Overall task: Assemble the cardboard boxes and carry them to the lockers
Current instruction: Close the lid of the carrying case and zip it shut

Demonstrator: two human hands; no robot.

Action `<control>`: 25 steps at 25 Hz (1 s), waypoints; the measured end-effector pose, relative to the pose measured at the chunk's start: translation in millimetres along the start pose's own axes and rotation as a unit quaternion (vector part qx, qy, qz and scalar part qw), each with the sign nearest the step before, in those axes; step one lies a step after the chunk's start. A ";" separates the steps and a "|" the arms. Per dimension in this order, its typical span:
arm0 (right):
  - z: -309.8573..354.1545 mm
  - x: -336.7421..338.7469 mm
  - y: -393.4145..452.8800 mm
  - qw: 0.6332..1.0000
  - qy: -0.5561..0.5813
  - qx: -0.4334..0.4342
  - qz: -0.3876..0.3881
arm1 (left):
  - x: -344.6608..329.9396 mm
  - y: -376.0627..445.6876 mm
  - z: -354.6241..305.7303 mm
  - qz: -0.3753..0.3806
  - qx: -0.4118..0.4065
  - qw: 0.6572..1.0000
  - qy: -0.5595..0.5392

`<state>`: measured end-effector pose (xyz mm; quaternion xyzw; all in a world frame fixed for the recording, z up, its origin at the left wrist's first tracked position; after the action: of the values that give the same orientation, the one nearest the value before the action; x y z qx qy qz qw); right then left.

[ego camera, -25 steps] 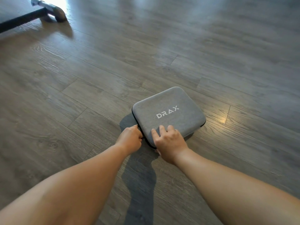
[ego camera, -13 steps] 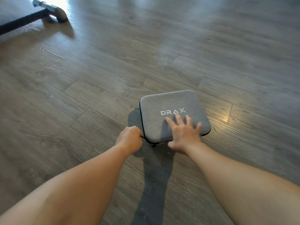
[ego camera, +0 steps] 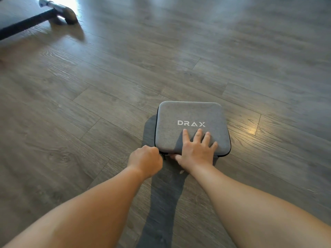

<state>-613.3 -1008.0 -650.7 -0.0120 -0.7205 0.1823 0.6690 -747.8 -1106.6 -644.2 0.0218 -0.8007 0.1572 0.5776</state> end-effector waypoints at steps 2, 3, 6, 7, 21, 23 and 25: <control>-6.4 5.7 2.7 1.000 0.029 0.004 -0.004 | 14.7 6.0 -1.5 -0.029 0.011 1.000 0.000; -11.7 10.1 5.2 0.999 0.051 0.005 -0.009 | 21.9 11.3 -1.1 -0.047 0.024 0.999 -0.008; -38.1 19.1 18.5 0.995 0.099 -0.021 -0.019 | 35.9 29.1 -2.1 -0.081 0.062 0.994 -0.043; -49.1 20.2 23.8 0.994 0.102 -0.040 -0.015 | 36.1 34.1 -3.7 -0.079 0.066 0.993 -0.055; -109.6 12.0 43.8 0.958 0.260 -0.100 0.067 | 18.7 46.3 -1.5 -0.070 0.092 0.966 -0.230; -106.3 20.6 46.6 0.962 0.252 -0.088 0.061 | 20.9 48.3 0.9 -0.071 0.103 0.966 -0.225; -99.8 31.8 50.3 0.965 0.247 -0.074 0.058 | 27.0 49.1 5.3 -0.073 0.119 0.964 -0.226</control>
<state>-531.5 -928.2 -630.3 -0.1473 -0.5426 0.1583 0.8117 -772.3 -1057.5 -631.7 0.1840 -0.8821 0.2000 0.3847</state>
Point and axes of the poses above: each hand's wrist, its own y-axis towards the middle knuckle, its own x-axis out of the back of the hand, z = x × y, the point moved 9 cm from there along y, towards the middle knuckle, and after that the axes turned 14 degrees about -x, right-handed, at the moved point
